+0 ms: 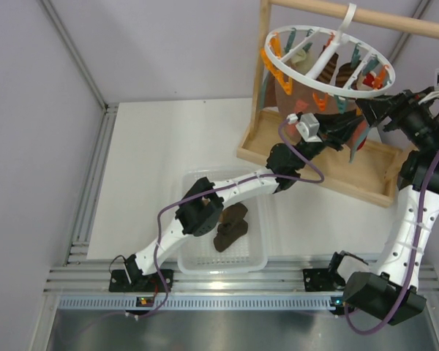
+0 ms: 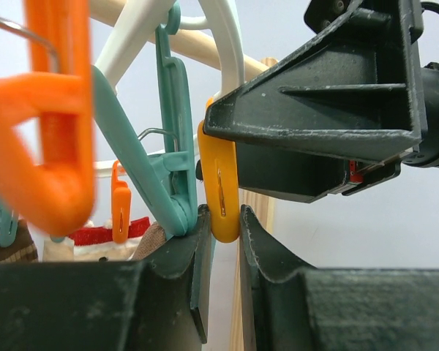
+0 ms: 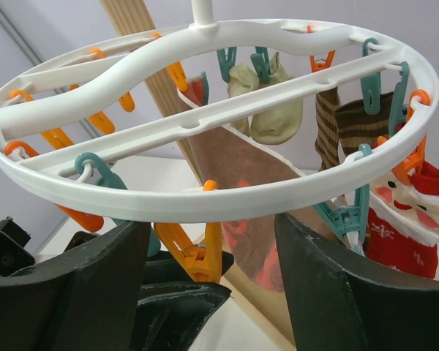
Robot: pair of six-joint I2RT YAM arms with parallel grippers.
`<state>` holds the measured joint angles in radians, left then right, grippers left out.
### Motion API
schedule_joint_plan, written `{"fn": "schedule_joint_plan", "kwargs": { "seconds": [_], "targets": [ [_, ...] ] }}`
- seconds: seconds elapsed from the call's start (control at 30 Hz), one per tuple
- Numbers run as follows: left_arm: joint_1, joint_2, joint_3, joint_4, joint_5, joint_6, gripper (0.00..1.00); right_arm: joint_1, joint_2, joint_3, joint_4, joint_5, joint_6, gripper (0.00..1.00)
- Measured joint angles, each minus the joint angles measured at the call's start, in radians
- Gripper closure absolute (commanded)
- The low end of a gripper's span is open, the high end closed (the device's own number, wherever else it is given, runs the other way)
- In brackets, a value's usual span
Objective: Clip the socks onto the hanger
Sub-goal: Open the clamp at the hanger.
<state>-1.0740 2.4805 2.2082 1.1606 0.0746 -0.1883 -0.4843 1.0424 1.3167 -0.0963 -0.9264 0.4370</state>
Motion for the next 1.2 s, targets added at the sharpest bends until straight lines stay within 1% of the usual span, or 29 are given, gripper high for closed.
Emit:
{"fn": "schedule_joint_plan", "kwargs": {
  "seconds": [0.03,0.13,0.33,0.4,0.43,0.5,0.53,0.57,0.6,0.63,0.73,0.77,0.83,0.87,0.93,1.03,1.1,1.2],
  "targets": [
    [0.0,-0.002,-0.003,0.0,0.0,0.0,1.0,0.0,0.0,-0.001,-0.001,0.005,0.0,0.35],
    [0.0,-0.004,-0.005,0.0,-0.001,0.001,1.0,0.006,0.0,-0.001,-0.001,0.019,0.0,0.37],
    [0.0,-0.005,-0.006,0.0,0.0,0.004,1.0,0.031,0.001,-0.008,-0.002,0.04,-0.001,0.35],
    [0.0,-0.006,-0.006,0.0,0.0,0.005,1.0,0.039,0.001,-0.012,-0.002,0.05,-0.005,0.35],
    [0.0,-0.006,-0.006,0.0,0.0,0.005,1.0,0.044,0.001,-0.013,-0.002,0.056,-0.008,0.41],
    [-0.001,-0.007,-0.006,-0.003,0.0,0.005,1.0,0.051,0.001,-0.013,-0.003,0.059,-0.012,0.48],
    [-0.001,-0.007,-0.007,-0.003,0.0,0.005,1.0,0.051,0.0,-0.013,-0.003,0.059,-0.016,0.55],
    [-0.001,-0.008,-0.01,-0.003,-0.001,0.005,1.0,0.053,-0.001,-0.013,-0.002,0.057,-0.018,0.59],
    [-0.001,-0.008,-0.011,-0.005,-0.002,0.006,1.0,0.056,-0.002,-0.013,-0.003,0.055,-0.018,0.67],
    [-0.001,-0.008,-0.014,-0.007,-0.003,0.006,0.96,0.058,-0.002,-0.013,-0.005,0.052,-0.016,0.71],
    [-0.001,-0.014,-0.027,0.0,-0.002,0.005,0.82,0.059,-0.002,-0.014,-0.004,0.064,-0.021,0.83],
    [-0.002,-0.019,-0.035,0.001,-0.002,0.005,0.67,0.059,-0.002,-0.014,-0.003,0.067,-0.024,0.85],
    [-0.002,-0.032,-0.052,0.003,0.008,0.006,0.56,0.059,-0.003,-0.014,-0.002,0.074,-0.021,0.91],
    [-0.003,-0.04,-0.066,0.004,0.018,0.006,0.49,0.058,-0.003,-0.014,0.001,0.08,-0.019,0.93],
    [-0.009,-0.053,-0.096,0.005,0.033,0.01,0.38,0.058,-0.004,-0.014,0.004,0.088,-0.017,0.98],
    [-0.018,-0.082,-0.157,0.004,0.052,0.009,0.3,0.058,-0.007,-0.014,0.006,0.093,-0.017,1.0],
    [-0.021,-0.122,-0.235,0.003,0.069,0.006,0.25,0.058,-0.008,-0.014,0.006,0.095,-0.016,1.0],
    [-0.015,-0.215,-0.394,-0.006,0.098,0.004,0.25,0.058,-0.008,-0.014,0.006,0.095,-0.015,1.0]
  ]
}}
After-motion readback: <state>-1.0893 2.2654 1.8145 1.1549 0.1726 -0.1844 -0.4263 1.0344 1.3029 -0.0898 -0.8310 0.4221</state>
